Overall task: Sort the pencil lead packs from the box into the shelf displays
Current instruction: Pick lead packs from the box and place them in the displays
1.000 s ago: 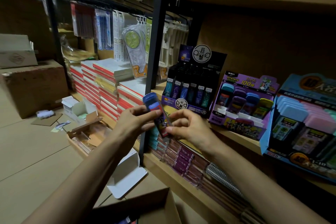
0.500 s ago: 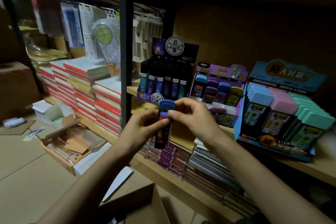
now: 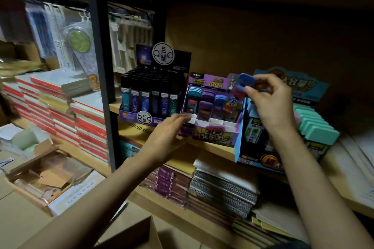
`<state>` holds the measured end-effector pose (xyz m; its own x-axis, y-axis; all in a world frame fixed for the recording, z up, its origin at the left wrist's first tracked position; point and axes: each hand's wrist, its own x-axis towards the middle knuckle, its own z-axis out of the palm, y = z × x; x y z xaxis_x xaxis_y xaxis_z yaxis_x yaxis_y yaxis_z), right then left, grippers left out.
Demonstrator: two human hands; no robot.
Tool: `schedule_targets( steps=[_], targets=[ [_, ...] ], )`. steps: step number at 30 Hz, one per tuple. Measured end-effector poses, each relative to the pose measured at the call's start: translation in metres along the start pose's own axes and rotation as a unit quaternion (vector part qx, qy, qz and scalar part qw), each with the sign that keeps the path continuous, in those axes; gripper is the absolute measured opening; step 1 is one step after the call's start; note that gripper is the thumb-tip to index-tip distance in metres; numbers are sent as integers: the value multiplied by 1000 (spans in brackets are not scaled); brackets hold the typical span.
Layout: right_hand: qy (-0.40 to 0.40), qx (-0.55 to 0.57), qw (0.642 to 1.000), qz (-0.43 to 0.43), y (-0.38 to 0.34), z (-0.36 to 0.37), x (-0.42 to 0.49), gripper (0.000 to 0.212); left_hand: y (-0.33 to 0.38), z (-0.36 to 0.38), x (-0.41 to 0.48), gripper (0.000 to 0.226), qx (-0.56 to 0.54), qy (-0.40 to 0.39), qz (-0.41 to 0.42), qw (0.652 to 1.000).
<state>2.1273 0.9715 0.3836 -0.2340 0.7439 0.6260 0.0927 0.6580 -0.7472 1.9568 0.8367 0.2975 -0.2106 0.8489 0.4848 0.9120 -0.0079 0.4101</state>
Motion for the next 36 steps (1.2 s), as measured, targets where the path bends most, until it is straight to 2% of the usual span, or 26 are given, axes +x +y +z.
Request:
schedule_targets(
  steps=[5, 16, 21, 26, 36],
  targets=[
    [-16, -57, 998, -3, 11, 11, 2, 19, -7, 10, 0, 58, 64, -13, 25, 998],
    [-42, -195, 978, -59, 14, 24, 3, 26, -5, 13, -3, 59, 40, -8, 3, 999],
    [-55, -198, 976, -69, 11, 23, -1, 25, -4, 15, -4, 57, 34, -1, -2, 999],
    [-23, -179, 983, -42, 11, 20, 3, 18, -5, 18, -4, 57, 32, 4, -7, 999],
    [-30, -170, 984, -43, 7, 28, 6, 15, -6, 19, -4, 57, 26, 2, -11, 1000]
  ],
)
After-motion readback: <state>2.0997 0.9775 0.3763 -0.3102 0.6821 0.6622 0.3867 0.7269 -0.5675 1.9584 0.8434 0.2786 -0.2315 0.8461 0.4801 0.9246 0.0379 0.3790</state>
